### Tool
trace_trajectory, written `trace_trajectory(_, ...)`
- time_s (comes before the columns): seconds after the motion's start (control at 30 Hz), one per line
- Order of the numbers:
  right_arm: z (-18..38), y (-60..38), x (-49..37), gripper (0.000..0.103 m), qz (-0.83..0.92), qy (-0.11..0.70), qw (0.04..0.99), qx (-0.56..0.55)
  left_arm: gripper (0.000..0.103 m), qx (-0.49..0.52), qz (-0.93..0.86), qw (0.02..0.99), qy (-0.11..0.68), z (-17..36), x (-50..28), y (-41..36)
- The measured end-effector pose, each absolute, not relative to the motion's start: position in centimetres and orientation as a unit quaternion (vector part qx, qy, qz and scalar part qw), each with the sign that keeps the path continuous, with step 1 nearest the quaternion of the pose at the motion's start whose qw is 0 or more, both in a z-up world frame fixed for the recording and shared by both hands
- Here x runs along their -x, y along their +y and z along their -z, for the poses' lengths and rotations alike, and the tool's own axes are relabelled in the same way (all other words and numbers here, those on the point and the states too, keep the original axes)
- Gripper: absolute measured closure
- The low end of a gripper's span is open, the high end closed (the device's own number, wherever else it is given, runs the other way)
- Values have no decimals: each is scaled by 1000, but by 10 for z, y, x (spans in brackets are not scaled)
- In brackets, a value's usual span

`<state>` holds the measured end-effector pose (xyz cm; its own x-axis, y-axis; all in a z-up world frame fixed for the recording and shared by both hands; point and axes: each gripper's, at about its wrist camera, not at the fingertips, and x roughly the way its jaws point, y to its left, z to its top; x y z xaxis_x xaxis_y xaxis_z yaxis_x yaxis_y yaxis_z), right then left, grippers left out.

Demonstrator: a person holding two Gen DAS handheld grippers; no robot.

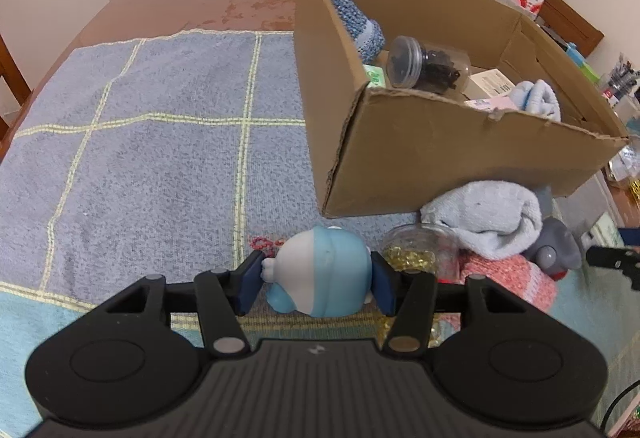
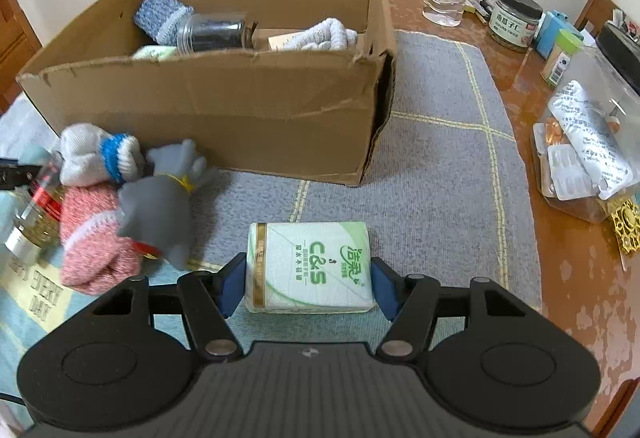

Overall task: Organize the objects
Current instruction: 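Grasp the second C&S tissue pack with the right tool while the left tool grasps the blue toy figure, then carry the tissue pack and blue toy into the cardboard box and release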

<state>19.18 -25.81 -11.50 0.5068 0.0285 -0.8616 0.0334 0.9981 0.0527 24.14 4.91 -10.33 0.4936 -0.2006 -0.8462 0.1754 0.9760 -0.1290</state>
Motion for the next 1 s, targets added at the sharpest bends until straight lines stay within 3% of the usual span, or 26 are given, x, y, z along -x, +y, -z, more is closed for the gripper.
trace_trajectory(0.63, 25, -243, -190, 34, -56, 455, 888, 23, 49, -31, 151, 865, 477, 14, -225, 44)
trace_trajectory(1.0, -14, -228, -209, 34, -88, 406, 909, 37, 49, -30, 185, 876, 444, -24, -268, 4)
